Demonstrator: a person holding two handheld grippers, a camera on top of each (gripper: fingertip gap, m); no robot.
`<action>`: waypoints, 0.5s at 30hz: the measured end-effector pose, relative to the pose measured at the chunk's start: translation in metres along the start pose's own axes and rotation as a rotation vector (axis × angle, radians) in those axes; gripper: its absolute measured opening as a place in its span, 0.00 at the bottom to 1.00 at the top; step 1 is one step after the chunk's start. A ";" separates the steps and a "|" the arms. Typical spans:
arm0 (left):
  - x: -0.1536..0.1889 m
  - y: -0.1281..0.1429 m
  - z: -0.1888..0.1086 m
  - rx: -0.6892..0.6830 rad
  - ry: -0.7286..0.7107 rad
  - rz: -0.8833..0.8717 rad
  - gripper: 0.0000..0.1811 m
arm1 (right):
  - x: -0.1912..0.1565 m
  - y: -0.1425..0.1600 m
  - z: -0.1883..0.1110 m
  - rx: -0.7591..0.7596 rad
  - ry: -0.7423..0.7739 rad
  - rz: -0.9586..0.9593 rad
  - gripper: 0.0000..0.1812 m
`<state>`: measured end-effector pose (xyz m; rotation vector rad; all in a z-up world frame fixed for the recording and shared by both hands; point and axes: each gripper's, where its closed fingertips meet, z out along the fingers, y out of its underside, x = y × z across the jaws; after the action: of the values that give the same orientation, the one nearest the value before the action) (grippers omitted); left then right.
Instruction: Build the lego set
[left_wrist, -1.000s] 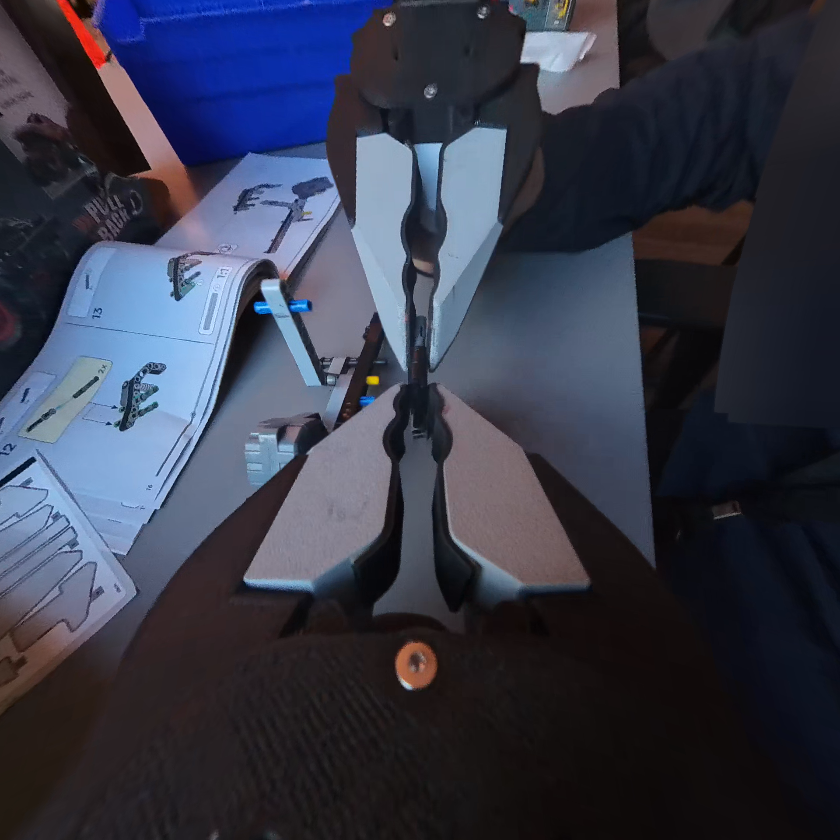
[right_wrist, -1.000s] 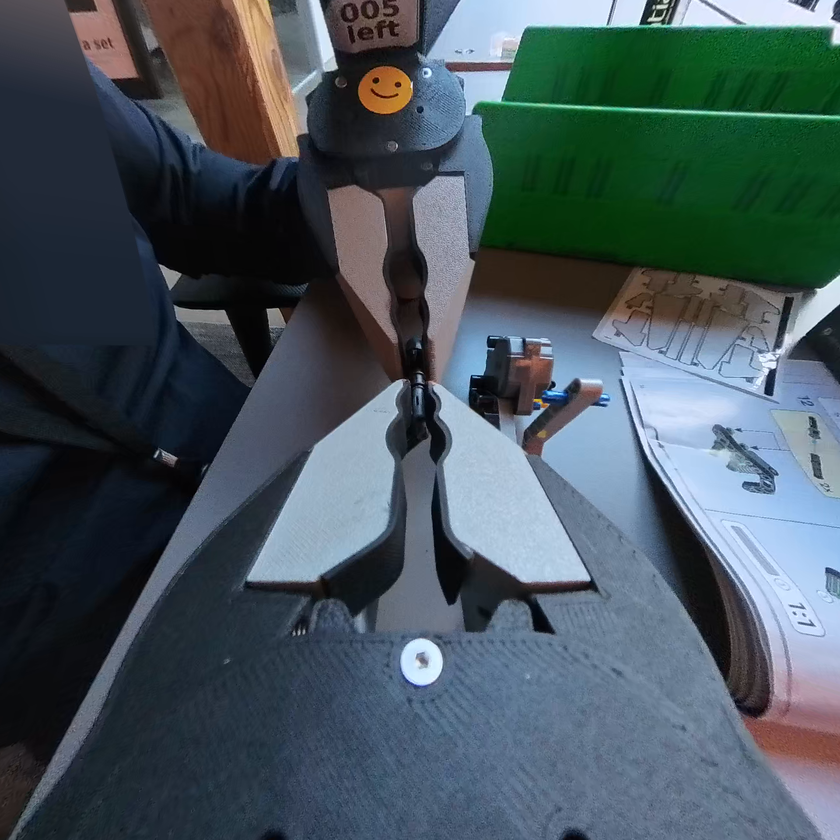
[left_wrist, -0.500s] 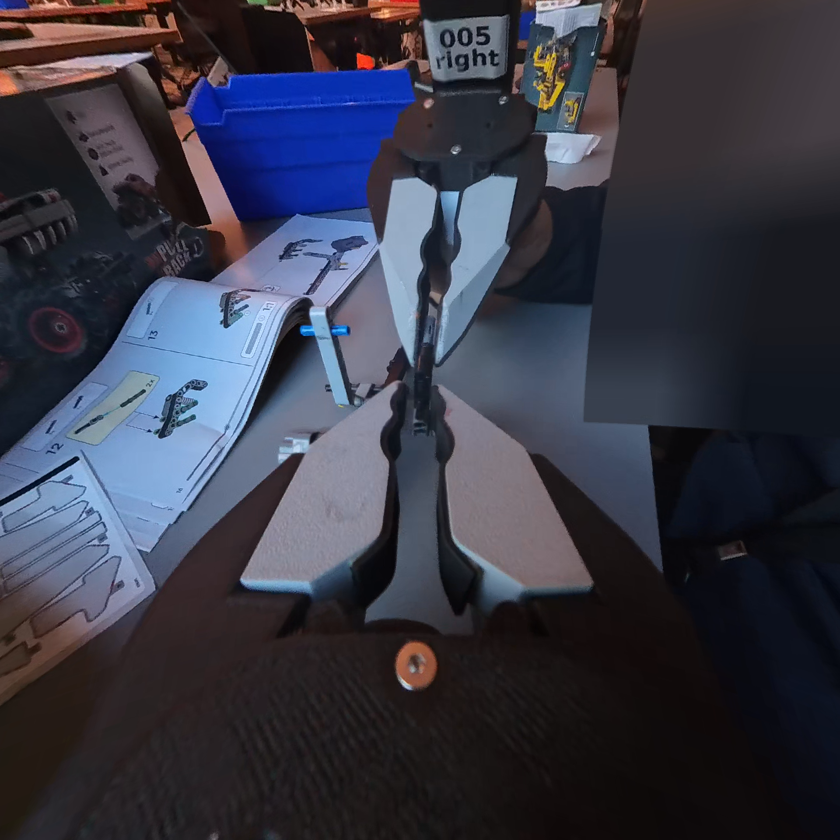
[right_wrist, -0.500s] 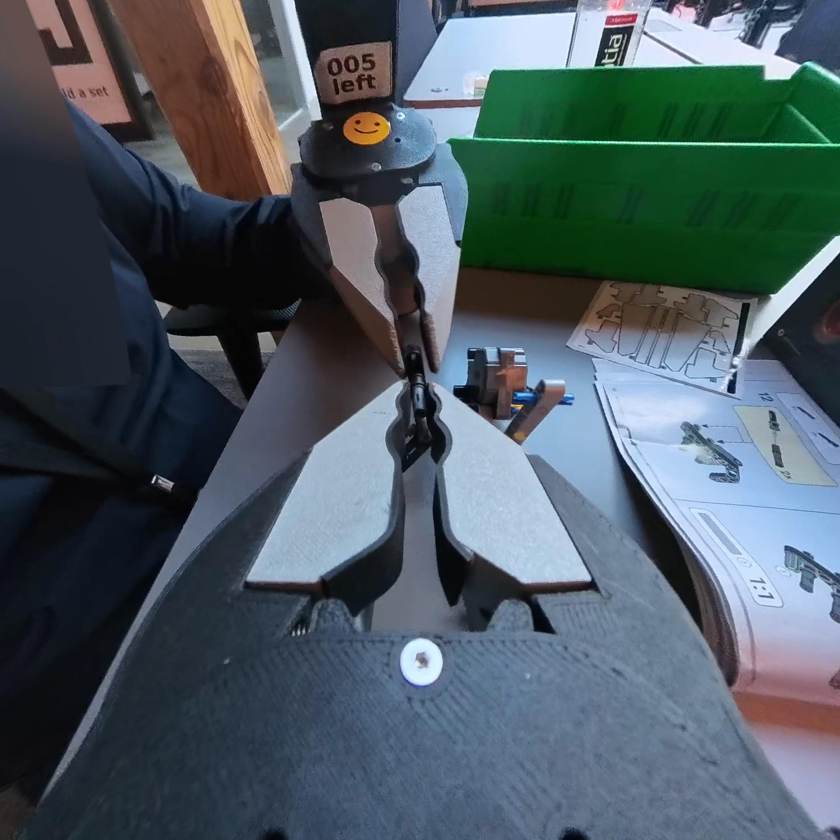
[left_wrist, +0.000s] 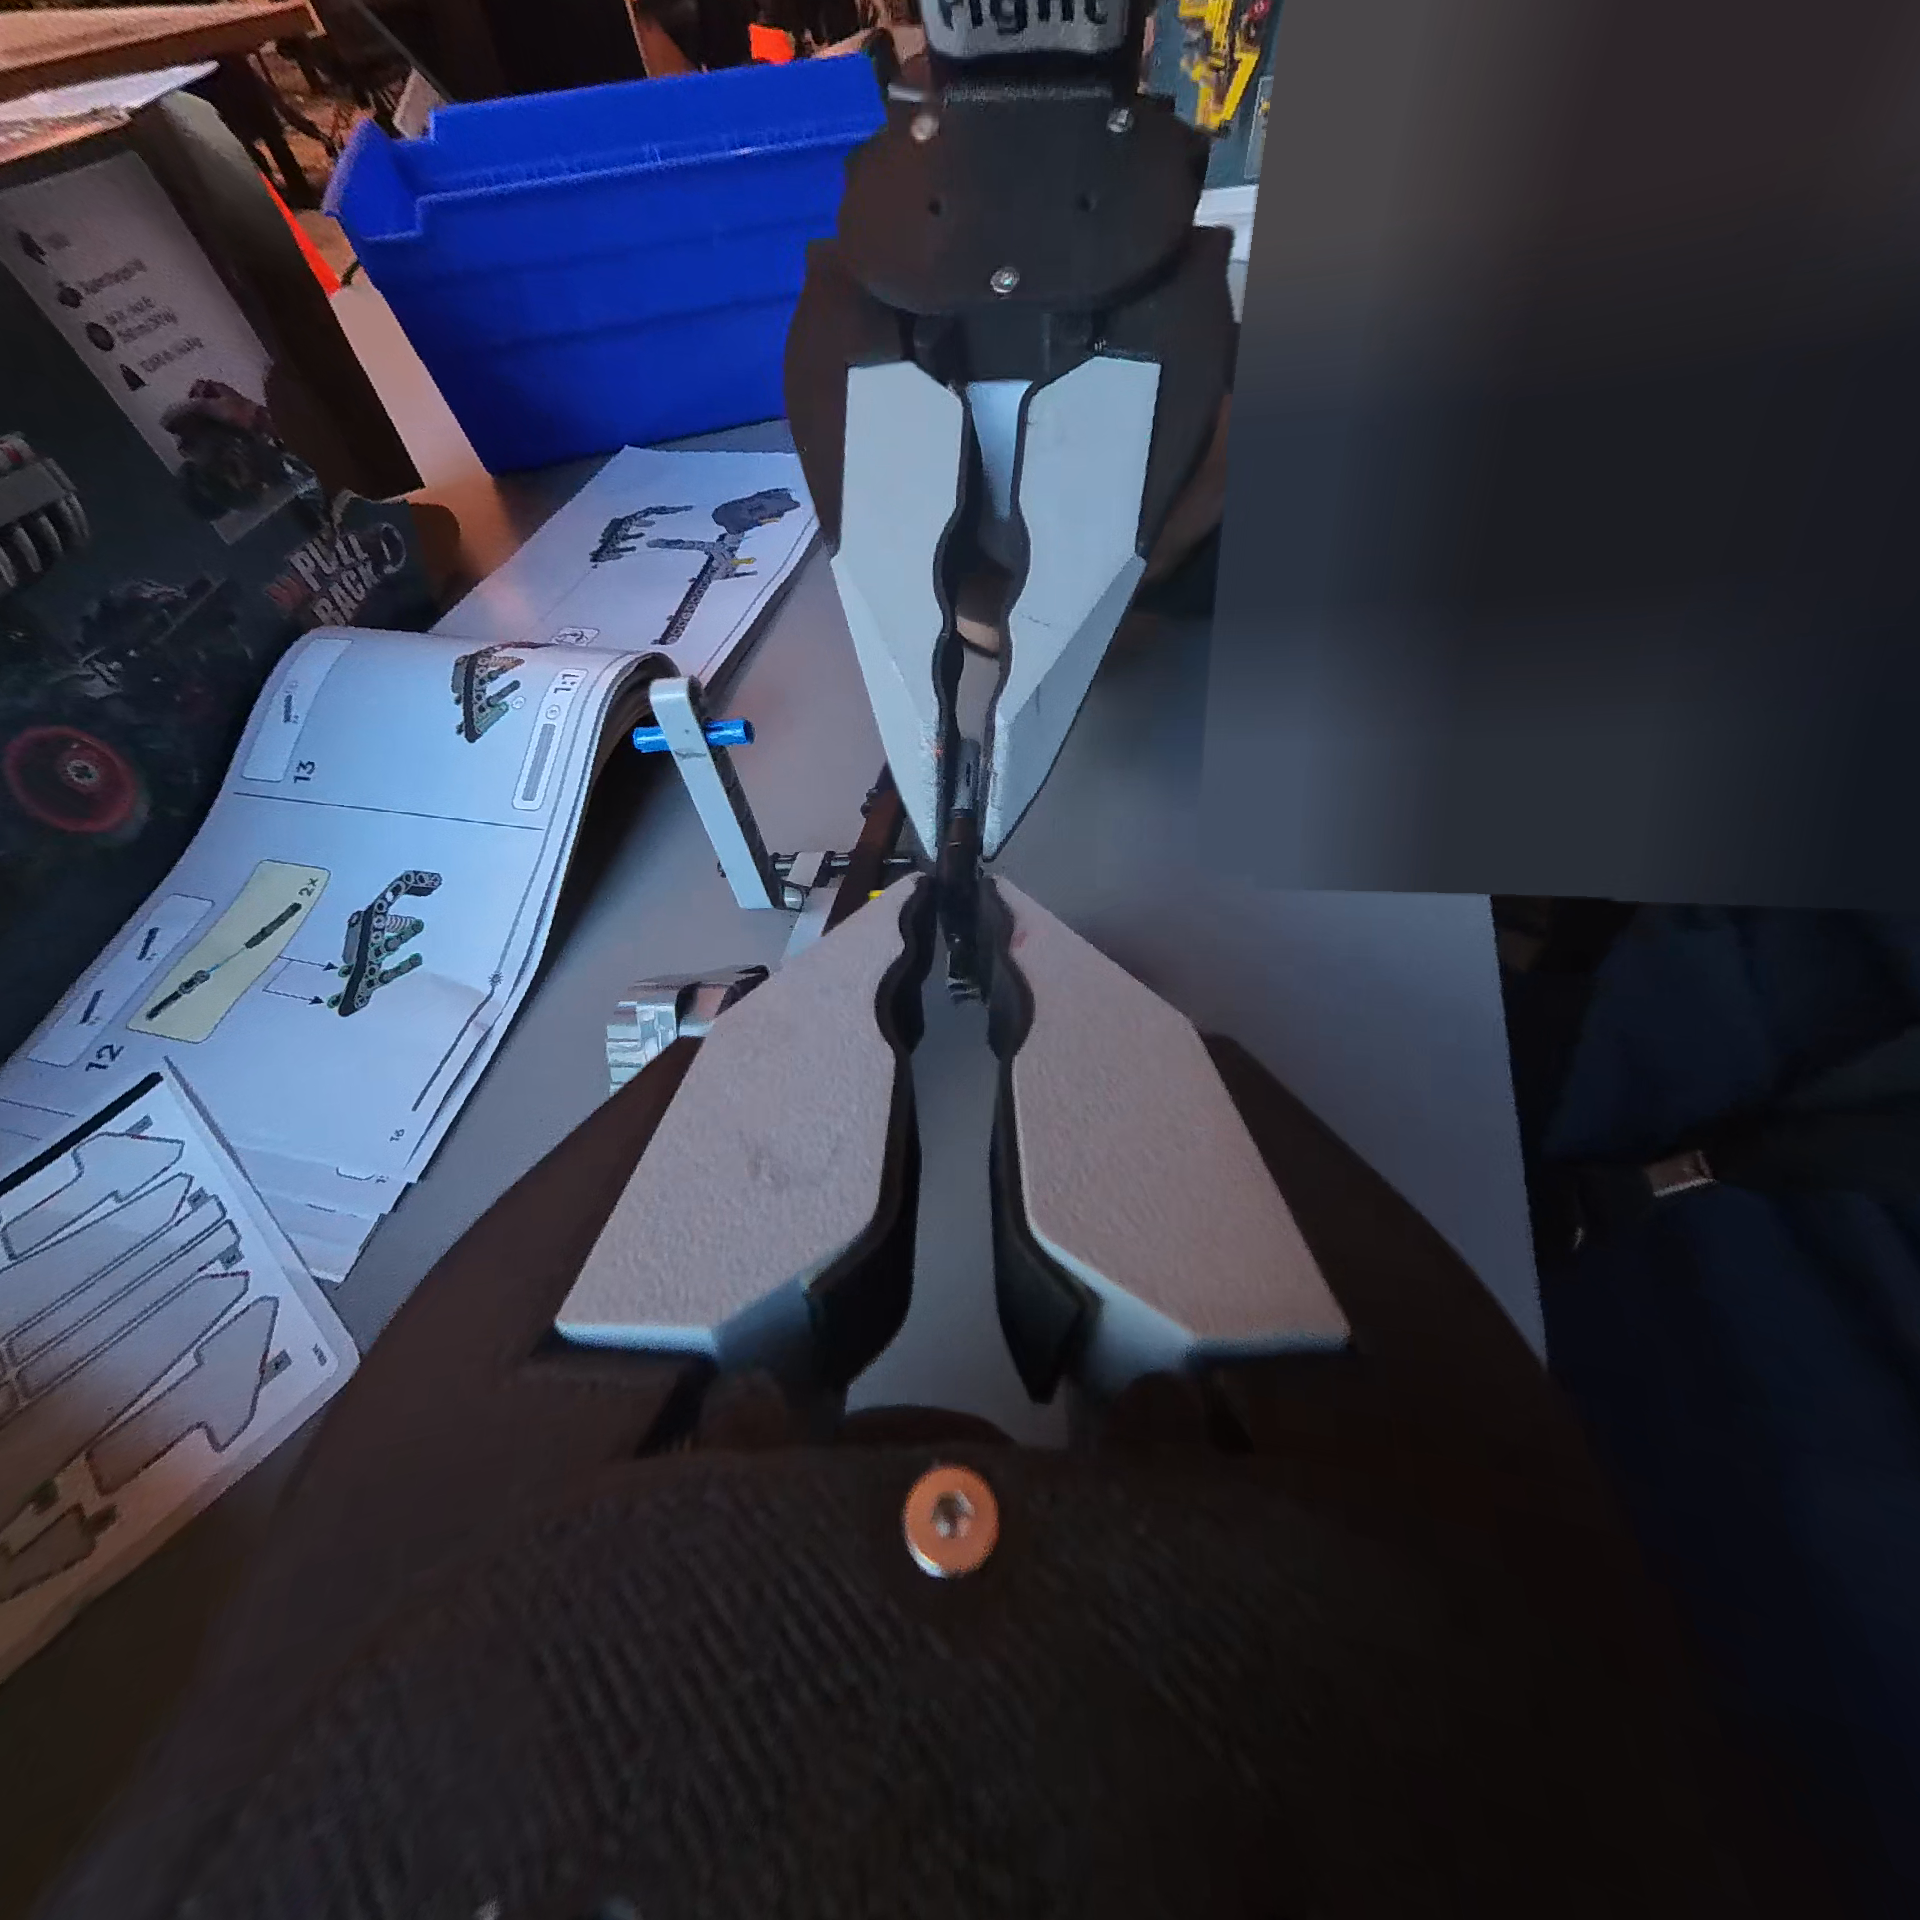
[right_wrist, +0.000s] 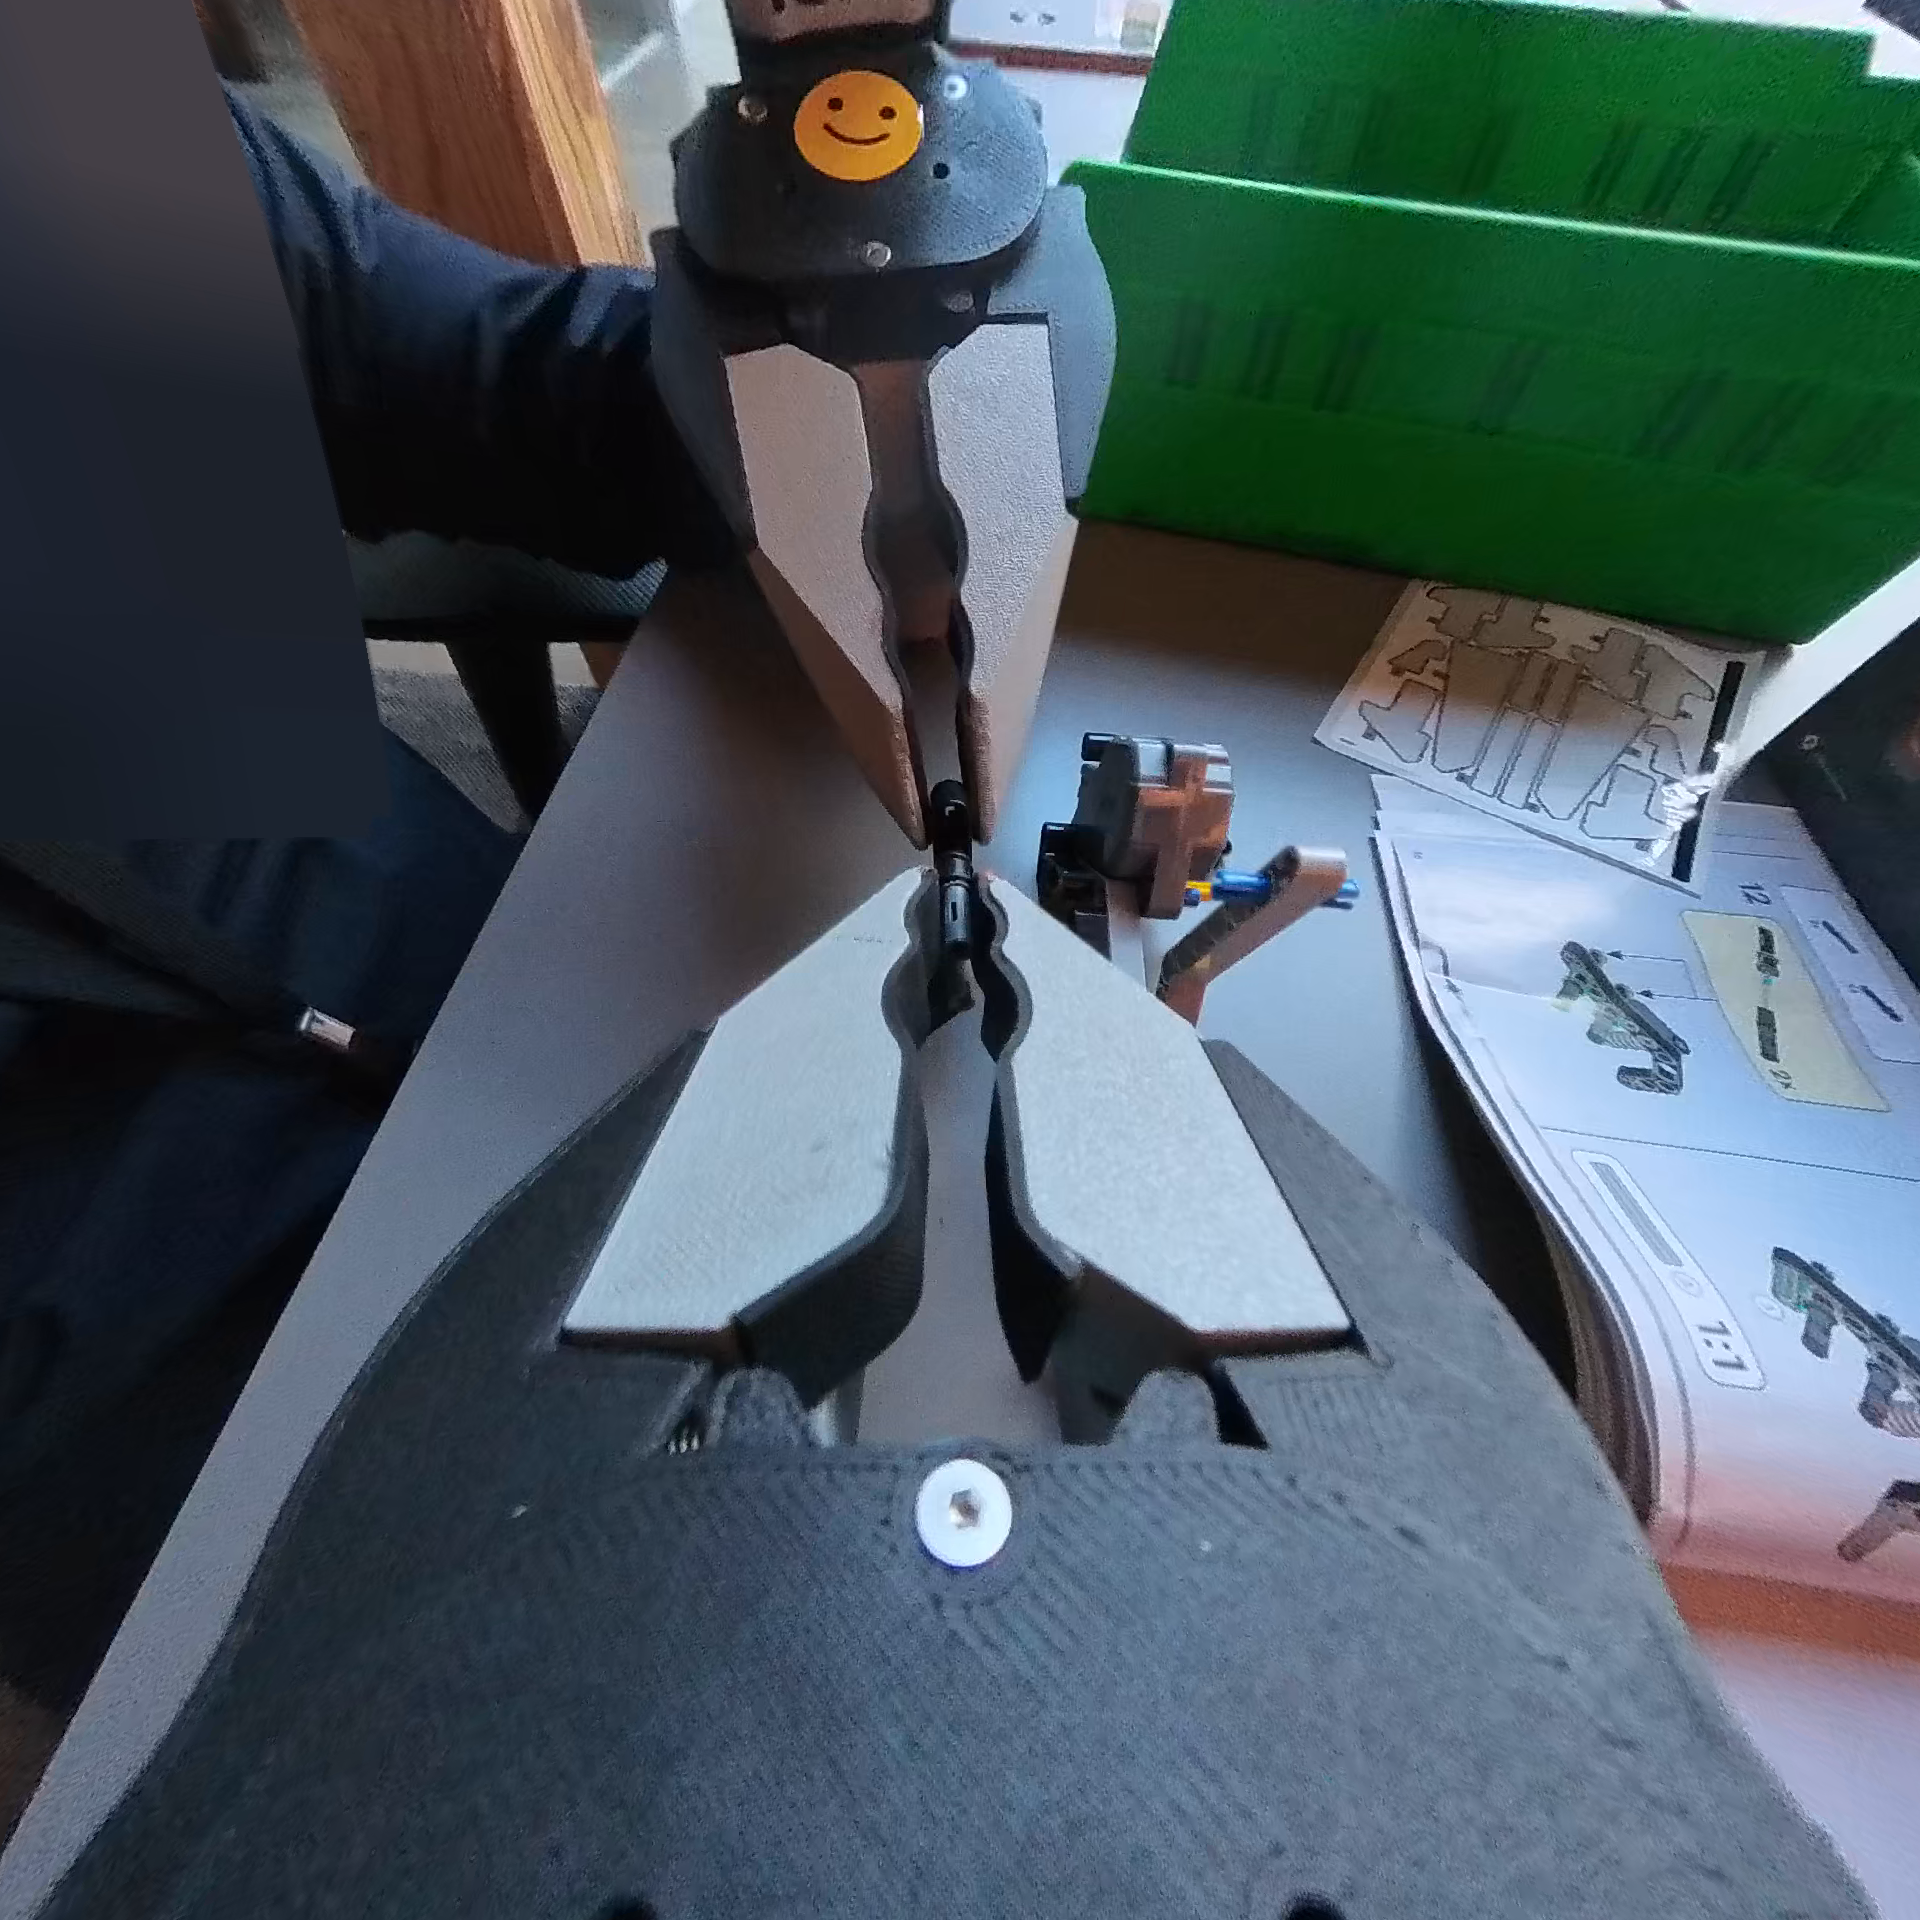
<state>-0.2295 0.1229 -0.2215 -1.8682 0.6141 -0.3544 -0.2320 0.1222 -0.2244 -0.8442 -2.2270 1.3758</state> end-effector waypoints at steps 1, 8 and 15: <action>0.000 0.001 0.001 -0.007 0.000 0.000 0.02 | 0.000 0.001 0.000 -0.014 0.006 -0.010 0.01; 0.002 0.000 0.003 -0.019 0.008 0.010 0.01 | -0.001 0.002 -0.002 -0.090 0.013 -0.048 0.01; 0.000 0.000 0.006 -0.030 -0.030 0.031 0.02 | 0.001 0.003 0.000 -0.120 0.030 -0.067 0.01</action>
<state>-0.2266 0.1278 -0.2235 -1.8869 0.6300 -0.2981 -0.2320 0.1243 -0.2275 -0.8160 -2.3120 1.2023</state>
